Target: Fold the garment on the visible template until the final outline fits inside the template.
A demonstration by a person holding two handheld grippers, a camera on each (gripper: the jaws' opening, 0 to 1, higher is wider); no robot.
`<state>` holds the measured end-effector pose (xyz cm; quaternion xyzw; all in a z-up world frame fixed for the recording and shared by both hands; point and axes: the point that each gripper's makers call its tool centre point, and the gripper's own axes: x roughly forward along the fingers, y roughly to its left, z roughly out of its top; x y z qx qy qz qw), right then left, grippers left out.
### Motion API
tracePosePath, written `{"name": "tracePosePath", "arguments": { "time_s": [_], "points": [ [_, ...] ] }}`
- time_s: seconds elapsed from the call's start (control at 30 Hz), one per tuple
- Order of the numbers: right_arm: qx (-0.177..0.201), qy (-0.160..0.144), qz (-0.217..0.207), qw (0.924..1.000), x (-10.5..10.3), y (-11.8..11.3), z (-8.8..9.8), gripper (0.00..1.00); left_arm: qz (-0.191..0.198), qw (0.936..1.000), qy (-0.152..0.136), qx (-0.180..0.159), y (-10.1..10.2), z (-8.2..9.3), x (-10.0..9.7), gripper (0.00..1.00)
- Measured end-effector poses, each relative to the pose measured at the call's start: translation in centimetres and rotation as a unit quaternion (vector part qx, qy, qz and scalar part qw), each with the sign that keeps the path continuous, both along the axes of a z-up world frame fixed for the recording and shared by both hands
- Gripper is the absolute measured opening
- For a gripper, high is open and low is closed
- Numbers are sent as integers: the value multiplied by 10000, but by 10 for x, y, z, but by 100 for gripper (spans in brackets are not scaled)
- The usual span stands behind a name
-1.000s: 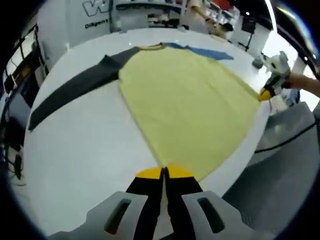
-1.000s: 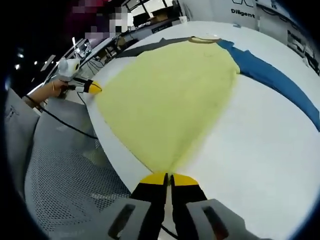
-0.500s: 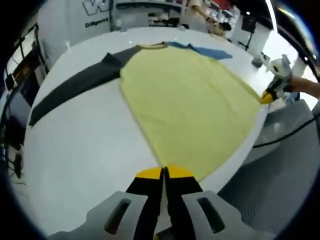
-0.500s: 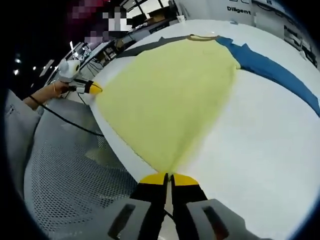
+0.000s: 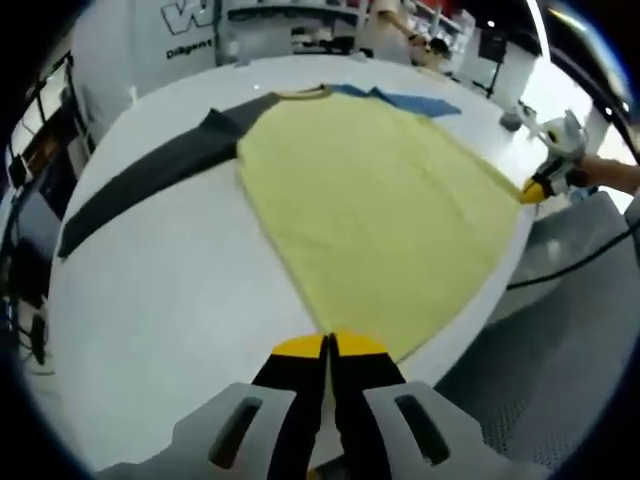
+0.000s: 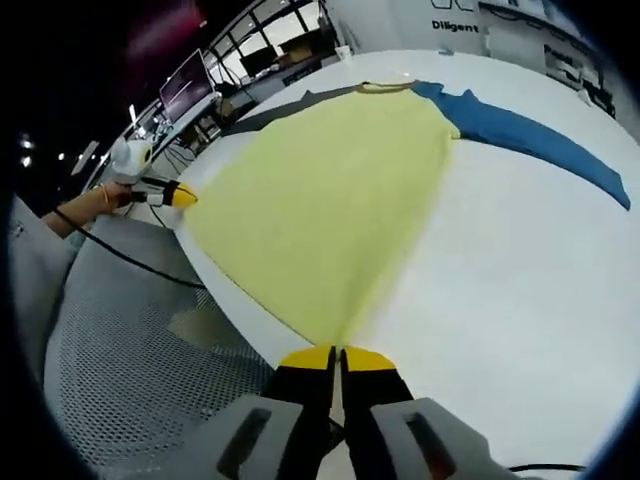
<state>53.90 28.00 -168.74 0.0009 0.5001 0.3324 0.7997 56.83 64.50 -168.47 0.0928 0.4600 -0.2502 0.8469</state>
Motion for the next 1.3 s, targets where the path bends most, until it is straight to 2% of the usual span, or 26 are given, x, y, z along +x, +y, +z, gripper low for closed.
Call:
{"name": "tracePosePath", "arguments": {
  "time_s": [0.13, 0.23, 0.37, 0.47, 0.6, 0.63, 0.7, 0.73, 0.77, 0.83, 0.9, 1.0, 1.13, 1.23, 1.3],
  "points": [
    [-145, -137, 32, 9998, -2, -2, 1, 0, 148, 9999, 57, -5, 4, 0, -2, 0],
    [-193, -90, 33, 9998, 2, -5, 0, 0, 285, 9995, 105, -103, 4, 1, -2, 0],
    [-277, -119, 153, 9994, 1, -3, 2, 0, 205, 9998, 58, -27, 2, 1, -2, 0],
    [-180, -149, 6, 9997, -3, 0, 2, 0, 98, 9999, 2, 76, 3, 1, -1, 0],
    [-206, -211, -48, 9996, 3, -8, 0, 0, 91, 9999, -5, 70, 3, 2, -1, 0],
    [-227, -236, -17, 9995, 1, -4, -1, 0, 109, 9999, 0, 49, 2, 2, -2, 0],
    [42, -403, 230, 9989, 1, 6, 1, 0, 186, 9998, 6, -86, 0, 2, -1, 0],
    [99, -432, 137, 9989, 3, 6, 1, 0, 257, 9996, 24, -152, 0, 2, 0, 0],
    [113, -352, 36, 9993, -5, 9, 3, 0, 252, 9996, 31, -146, 1, 2, -1, 0],
    [58, -374, 46, 9993, -4, 9, 4, 0, 252, 9996, 29, -142, 0, 1, -1, 0],
    [-67, -433, 58, 9990, -3, 7, 6, 0, 127, 9999, -14, -12, -3, 2, -1, 0],
    [46, -470, -46, 9989, 1, -2, 9, 0, 40, 10000, -34, 48, -1, 2, -2, 0],
    [57, -516, -80, 9986, 2, -7, 10, 0, 98, 9999, 19, -124, -4, 5, -3, 1],
    [103, -588, -171, 9981, 0, -6, 16, 0, 407, 9981, -204, -413, -4, 16, 5, 3],
    [100, -625, -244, 9977, 3, -11, 17, 5, 534, 9971, -230, -490, 1, 16, 6, 6]
  ]
}}
